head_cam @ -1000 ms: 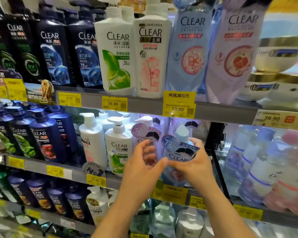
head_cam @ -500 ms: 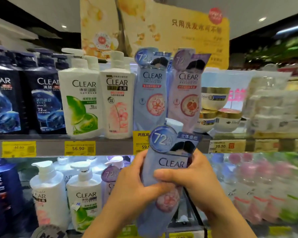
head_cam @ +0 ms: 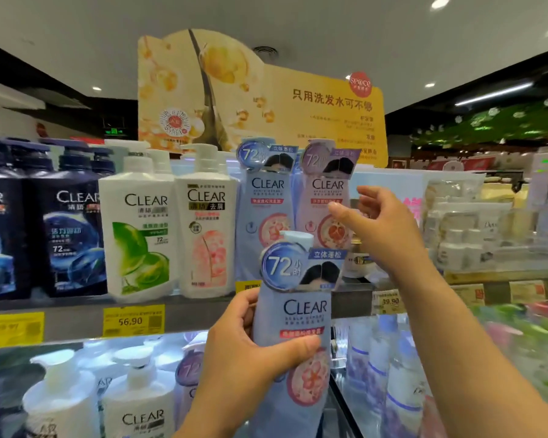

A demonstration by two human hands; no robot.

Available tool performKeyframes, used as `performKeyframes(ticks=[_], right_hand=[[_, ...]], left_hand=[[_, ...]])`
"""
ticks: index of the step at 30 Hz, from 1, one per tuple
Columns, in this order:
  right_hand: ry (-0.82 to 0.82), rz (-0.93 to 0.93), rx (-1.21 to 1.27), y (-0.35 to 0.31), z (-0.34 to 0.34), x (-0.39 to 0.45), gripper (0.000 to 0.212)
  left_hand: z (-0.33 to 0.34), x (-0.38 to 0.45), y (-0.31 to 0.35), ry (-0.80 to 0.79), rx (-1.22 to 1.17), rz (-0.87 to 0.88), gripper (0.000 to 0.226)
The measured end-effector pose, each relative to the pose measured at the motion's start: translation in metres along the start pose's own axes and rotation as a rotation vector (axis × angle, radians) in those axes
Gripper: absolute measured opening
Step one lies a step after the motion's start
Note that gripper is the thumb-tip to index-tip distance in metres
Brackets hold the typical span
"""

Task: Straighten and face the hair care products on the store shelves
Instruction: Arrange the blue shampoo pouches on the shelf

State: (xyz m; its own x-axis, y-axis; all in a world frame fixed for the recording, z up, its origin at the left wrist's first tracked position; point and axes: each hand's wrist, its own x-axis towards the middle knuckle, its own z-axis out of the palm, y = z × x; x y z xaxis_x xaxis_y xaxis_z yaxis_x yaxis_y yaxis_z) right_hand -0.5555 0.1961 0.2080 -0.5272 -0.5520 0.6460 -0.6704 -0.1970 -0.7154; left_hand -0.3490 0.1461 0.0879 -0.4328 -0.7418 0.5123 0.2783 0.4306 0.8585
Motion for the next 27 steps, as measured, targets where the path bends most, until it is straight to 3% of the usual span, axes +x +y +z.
performKeyframes(ticks=[3,7,13,17,22,24,27], right_hand=[[-0.054,0.048,-0.060,-0.003,0.014,0.029,0.094],[-0.090,0.058,-0.038,0.003,0.031,0.048,0.079],[-0.015,0.055,0.078,0.007,0.031,0.049,0.089],[0.002,0.000,0.127,0.004,0.028,0.037,0.075],[0.056,-0.180,0.420,-0.003,0.008,0.008,0.091],[0.071,-0.231,0.533,-0.012,-0.005,-0.008,0.085],[-0.073,-0.266,0.590,-0.017,-0.023,-0.035,0.063]], left_hand=[[-0.004,0.001,0.002,0.017,0.017,-0.008,0.064],[-0.018,-0.002,-0.001,0.060,-0.003,-0.031,0.062],[-0.046,-0.006,0.008,0.128,0.043,0.026,0.054],[-0.055,-0.004,0.016,0.155,0.071,0.051,0.055],[-0.058,-0.001,0.017,0.179,0.131,0.064,0.065],[-0.057,0.000,0.016,0.175,0.148,0.065,0.066],[-0.055,0.001,0.012,0.198,0.156,0.073,0.064]])
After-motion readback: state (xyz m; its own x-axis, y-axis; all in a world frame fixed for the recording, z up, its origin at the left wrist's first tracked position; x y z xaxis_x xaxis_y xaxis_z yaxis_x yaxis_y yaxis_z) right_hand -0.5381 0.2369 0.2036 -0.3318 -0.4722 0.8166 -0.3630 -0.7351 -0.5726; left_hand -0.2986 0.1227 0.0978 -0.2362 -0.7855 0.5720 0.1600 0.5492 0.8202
